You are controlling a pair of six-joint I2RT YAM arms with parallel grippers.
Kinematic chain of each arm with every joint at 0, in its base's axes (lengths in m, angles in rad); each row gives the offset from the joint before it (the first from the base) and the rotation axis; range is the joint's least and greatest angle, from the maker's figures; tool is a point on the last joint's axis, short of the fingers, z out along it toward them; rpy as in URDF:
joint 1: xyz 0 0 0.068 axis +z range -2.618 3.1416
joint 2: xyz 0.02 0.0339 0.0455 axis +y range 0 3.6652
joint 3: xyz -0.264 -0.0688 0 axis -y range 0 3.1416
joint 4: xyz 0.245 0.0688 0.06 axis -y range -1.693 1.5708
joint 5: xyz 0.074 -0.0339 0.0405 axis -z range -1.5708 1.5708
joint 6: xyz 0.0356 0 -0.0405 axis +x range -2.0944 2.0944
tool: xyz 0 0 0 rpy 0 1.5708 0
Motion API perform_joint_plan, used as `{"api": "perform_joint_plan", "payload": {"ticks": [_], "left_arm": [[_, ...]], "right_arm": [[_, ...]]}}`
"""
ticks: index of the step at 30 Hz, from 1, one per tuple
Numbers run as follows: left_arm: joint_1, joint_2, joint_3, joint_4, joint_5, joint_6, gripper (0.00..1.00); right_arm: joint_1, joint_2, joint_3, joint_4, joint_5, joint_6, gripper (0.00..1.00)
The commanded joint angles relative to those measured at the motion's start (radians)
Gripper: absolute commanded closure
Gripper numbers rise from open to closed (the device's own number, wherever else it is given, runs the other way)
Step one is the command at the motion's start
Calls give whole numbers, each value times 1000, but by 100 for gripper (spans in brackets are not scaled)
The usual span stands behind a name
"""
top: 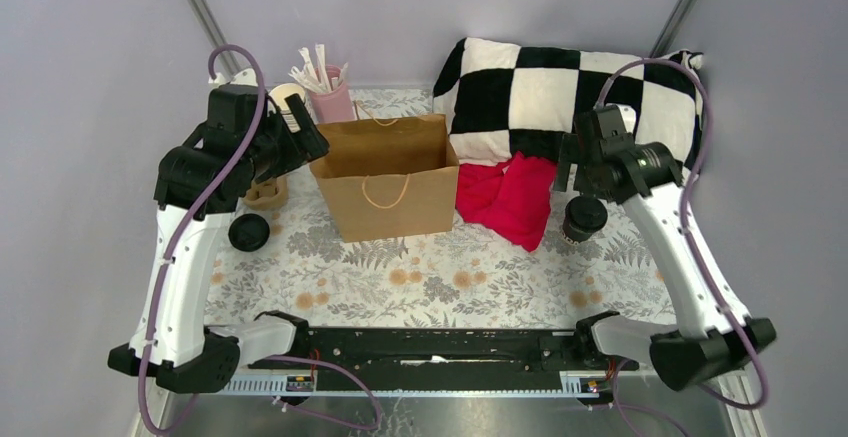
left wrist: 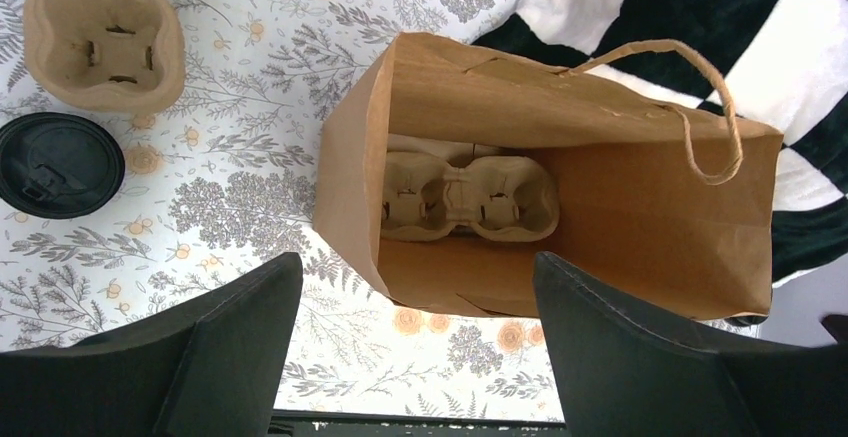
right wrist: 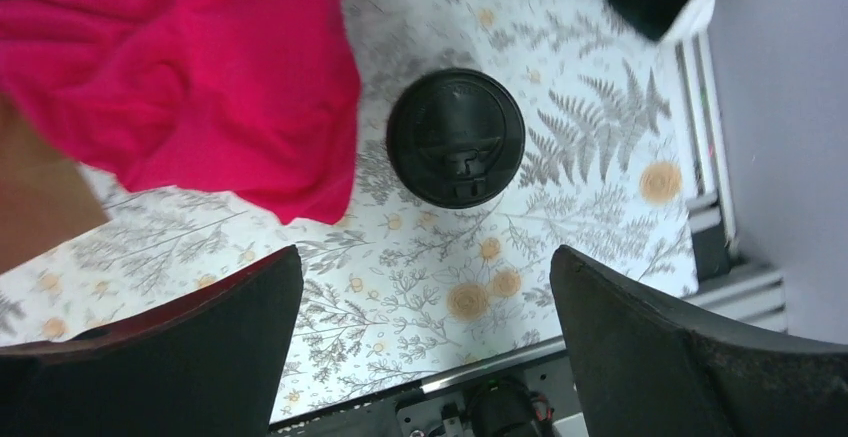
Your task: Pack the takeout coffee
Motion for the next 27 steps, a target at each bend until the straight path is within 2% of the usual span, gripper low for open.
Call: {"api": "perform_joint_plan", "payload": {"ticks": [1, 4, 13, 22, 27], "left_arm": [[2, -29, -31, 54, 31, 15, 10], [2, -48, -37, 51, 36, 17, 10], [2, -33, 17, 28, 18, 77, 6], [4, 13, 51, 29, 15, 129, 4], [5, 25, 50, 35, 18, 133, 3]], "right_arm": [[-181, 60, -94, 86, -166, 0, 0], [-285, 103, -132, 105, -253, -30, 0], [-391, 179, -223, 162, -321, -147, 0], [-417, 214, -286, 212, -381, -209, 0], [-418, 219, -268, 213, -410, -229, 1]]}}
